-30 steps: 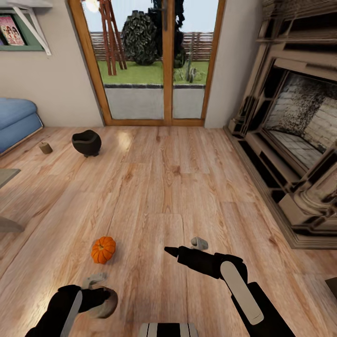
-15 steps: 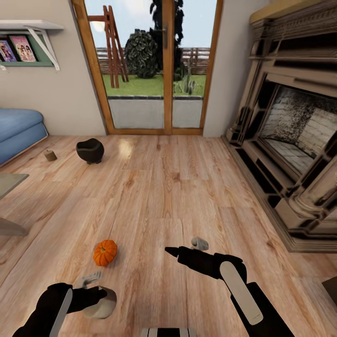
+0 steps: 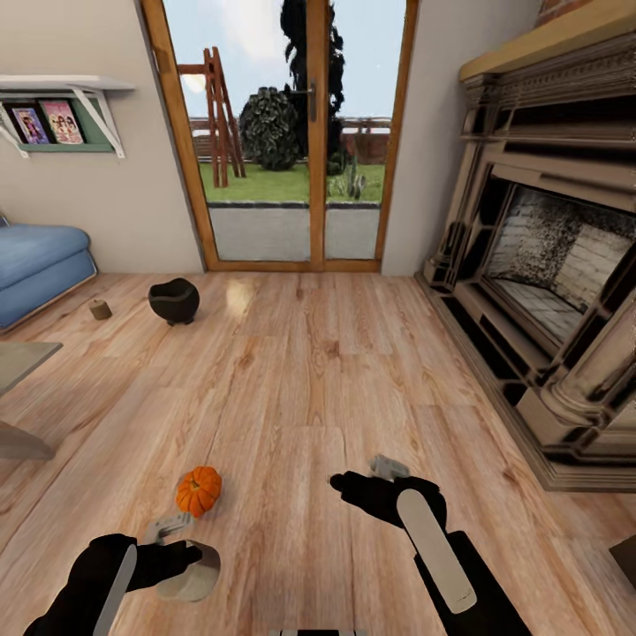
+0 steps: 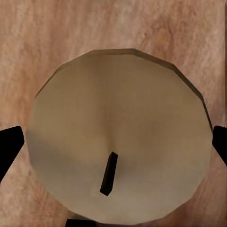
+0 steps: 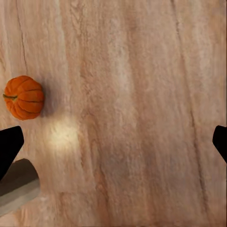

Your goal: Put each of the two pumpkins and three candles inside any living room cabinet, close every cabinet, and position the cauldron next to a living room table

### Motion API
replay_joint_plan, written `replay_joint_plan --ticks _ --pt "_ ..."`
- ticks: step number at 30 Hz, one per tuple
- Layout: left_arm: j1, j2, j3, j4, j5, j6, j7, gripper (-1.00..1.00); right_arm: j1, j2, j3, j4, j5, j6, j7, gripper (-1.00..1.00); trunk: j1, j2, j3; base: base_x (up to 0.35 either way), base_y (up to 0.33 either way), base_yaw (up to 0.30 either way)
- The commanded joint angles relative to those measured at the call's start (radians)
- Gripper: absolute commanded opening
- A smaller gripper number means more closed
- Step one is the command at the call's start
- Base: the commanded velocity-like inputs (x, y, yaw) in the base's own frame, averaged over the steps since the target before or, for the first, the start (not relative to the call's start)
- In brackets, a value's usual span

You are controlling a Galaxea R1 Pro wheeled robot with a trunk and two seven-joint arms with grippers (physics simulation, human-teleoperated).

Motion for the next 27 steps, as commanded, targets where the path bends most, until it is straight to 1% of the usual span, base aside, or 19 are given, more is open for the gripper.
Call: replay_joint_plan --ticks 1,3,4,5,7,12,27 --pt "0.0 0.0 0.0 0.0 0.0 0.0 0.0 -1.0 0.0 0.019 0.001 -0.003 0.0 0.002 -0.08 1.0 0.0 0.0 0.004 0.0 0.0 0.0" --pt "0.0 0.0 -0.001 0.0 0.0 0.0 0.0 -1.0 0.0 0.045 0.002 -0.006 -0.001 0.004 -0.199 1.0 -0.001 0.001 0.012 0.0 0.0 0.0" --pt "0.0 0.0 -0.001 0.0 0.0 0.0 0.0 -1.0 0.0 0.052 0.002 -0.008 -0.001 0.004 -0.238 1.0 -0.002 0.001 0.016 0.0 0.0 0.0" --pt "0.0 0.0 -0.001 0.0 0.0 0.0 0.0 -1.0 0.0 0.055 0.002 -0.008 -0.002 0.005 -0.262 1.0 -0.002 0.001 0.019 0.0 0.0 0.0" --pt "0.0 0.0 -0.001 0.0 0.0 0.0 0.0 -1.0 0.0 0.059 0.0 -0.009 -0.006 0.007 -0.287 1.0 -0.003 0.002 0.027 0.0 0.0 0.0" --pt "0.0 0.0 -0.001 0.0 -0.001 0.0 0.0 -1.0 0.0 0.062 0.003 -0.028 -0.009 0.006 -0.302 1.0 -0.005 0.003 0.047 0.0 0.0 0.0" --pt "0.0 0.0 0.0 0.0 -0.005 0.0 0.0 -1.0 0.0 0.063 0.002 -0.027 -0.012 0.004 -0.297 1.0 -0.063 0.108 0.094 0.0 0.0 -0.001"
